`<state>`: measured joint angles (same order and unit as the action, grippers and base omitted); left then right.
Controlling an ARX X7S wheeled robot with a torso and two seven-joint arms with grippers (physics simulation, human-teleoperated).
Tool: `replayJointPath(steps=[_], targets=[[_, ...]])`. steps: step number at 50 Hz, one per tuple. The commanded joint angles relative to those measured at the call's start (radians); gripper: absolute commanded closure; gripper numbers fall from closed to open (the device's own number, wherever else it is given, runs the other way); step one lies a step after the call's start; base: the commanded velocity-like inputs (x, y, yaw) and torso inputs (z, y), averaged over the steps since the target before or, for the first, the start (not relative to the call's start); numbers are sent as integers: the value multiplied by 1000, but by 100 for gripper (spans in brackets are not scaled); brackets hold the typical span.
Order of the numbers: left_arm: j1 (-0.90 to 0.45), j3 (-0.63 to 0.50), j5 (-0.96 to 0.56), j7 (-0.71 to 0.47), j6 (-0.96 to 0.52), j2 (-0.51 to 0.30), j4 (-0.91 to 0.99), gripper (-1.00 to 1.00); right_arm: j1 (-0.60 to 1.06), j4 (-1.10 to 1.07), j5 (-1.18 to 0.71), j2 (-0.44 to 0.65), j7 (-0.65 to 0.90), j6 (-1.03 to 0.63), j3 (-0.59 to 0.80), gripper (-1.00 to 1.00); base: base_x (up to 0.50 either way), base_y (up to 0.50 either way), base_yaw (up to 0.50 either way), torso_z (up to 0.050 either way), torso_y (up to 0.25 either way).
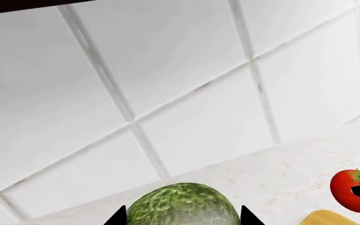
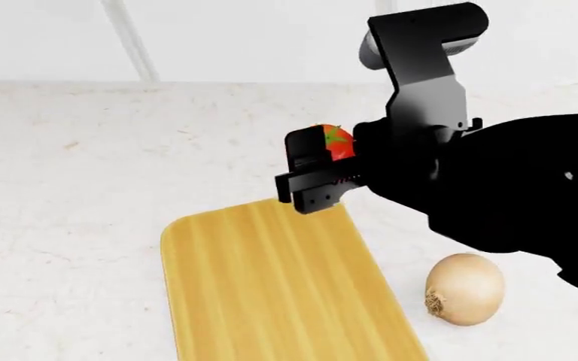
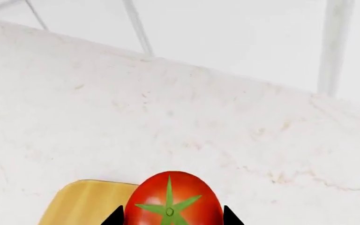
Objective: Place the avocado, onion, tomato and bell pepper on the cutting board.
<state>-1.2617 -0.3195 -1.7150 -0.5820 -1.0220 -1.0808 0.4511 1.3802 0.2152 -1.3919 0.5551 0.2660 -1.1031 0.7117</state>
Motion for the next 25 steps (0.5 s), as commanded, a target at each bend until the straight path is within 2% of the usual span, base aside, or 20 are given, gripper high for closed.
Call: replayJointPath(steps=[1, 25], targets=[[5, 5, -11, -15, 14, -6, 0, 100, -28, 1, 31, -15, -27, 15, 12, 100, 0, 0, 0, 0, 0], [13, 3, -2, -9, 19, -4, -4, 100, -63, 5, 49, -33, -61, 37, 41, 100, 0, 0, 0, 1, 0]])
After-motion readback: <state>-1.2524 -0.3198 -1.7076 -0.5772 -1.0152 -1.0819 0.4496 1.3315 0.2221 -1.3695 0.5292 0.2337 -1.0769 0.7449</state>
